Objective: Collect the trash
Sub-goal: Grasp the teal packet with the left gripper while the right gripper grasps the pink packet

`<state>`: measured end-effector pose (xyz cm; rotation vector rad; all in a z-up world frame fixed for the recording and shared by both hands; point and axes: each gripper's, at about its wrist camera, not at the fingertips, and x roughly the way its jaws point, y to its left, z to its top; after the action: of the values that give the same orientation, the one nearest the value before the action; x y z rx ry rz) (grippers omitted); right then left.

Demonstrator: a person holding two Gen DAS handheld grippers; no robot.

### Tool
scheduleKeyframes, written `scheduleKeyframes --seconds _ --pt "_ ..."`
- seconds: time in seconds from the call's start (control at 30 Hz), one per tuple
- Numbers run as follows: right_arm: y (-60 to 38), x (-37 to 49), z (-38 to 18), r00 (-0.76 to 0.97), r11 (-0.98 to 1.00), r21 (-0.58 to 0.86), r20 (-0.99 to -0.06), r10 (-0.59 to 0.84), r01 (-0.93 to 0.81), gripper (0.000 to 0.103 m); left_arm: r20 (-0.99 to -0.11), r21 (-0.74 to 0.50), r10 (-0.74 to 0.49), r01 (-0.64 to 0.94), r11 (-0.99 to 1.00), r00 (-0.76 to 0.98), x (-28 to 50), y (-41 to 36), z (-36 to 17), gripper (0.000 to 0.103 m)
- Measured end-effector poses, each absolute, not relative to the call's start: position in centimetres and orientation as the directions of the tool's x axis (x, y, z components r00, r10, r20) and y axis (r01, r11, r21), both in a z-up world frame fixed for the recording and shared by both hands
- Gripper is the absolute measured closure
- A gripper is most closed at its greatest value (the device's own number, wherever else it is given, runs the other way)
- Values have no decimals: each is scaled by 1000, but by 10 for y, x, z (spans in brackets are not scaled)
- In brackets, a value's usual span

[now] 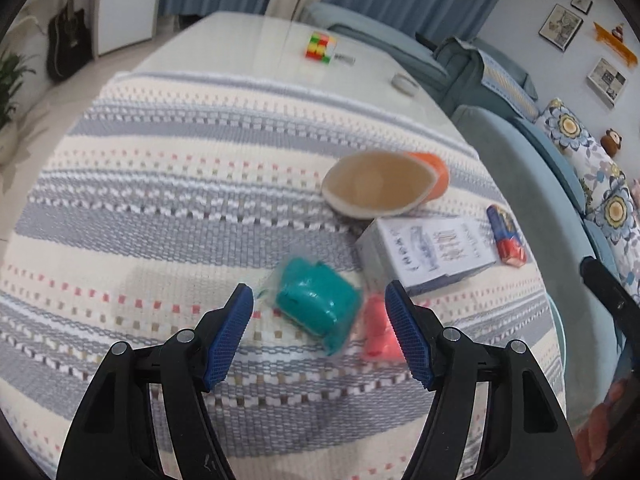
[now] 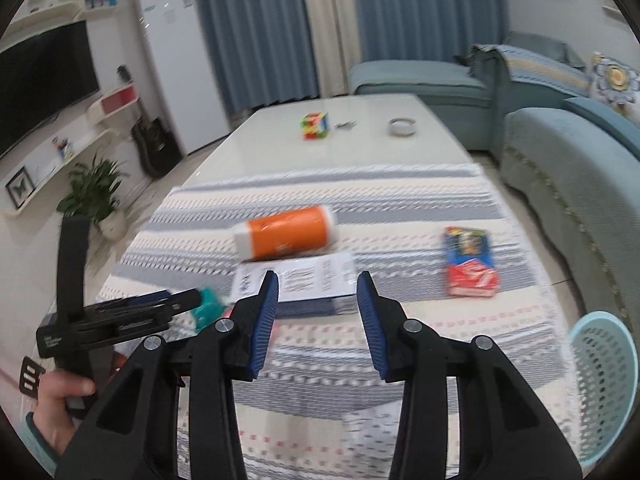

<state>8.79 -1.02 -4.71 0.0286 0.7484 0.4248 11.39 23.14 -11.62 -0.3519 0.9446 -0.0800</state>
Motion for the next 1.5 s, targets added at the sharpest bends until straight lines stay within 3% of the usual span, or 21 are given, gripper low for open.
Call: scheduleKeyframes --seconds 0.33,0.4,0.47,0.6,0.8,0.87,1.23,1.4,1.43,1.5 --pt "18 106 -89 546 881 210 -717 434 -424 66 -804 -307 -204 -96 947 558 129 227 -136 37" --pt "23 108 -99 511 869 224 -734 448 -440 66 -812 -272 -175 -95 958 557 130 222 -136 42" --pt "29 108 -110 482 860 221 -751 451 -460 65 -815 -257 -170 -83 963 554 130 219 -135 55" --pt "37 104 -122 454 843 216 -763 461 -493 65 -802 -268 -146 -130 955 579 132 227 -129 59" --pt "52 101 -132 427 827 211 -775 467 -520 48 -754 -318 -135 -177 931 643 124 249 -111 59" --pt "58 102 -134 422 825 214 -776 469 -524 38 -744 -319 -134 -172 932 655 123 248 -106 59" --pt "82 114 -143 426 844 206 -789 442 -494 31 -725 -343 -140 -176 923 674 118 255 -98 59" --pt "86 117 -144 443 862 170 -800 404 -478 32 -724 -353 -147 -178 919 674 119 257 -98 59" --pt "86 117 -143 447 862 165 -799 402 -480 39 -724 -352 -147 -178 919 674 119 257 -98 59" --pt "85 116 -143 452 864 156 -800 395 -479 42 -722 -353 -148 -176 919 676 119 256 -97 59"
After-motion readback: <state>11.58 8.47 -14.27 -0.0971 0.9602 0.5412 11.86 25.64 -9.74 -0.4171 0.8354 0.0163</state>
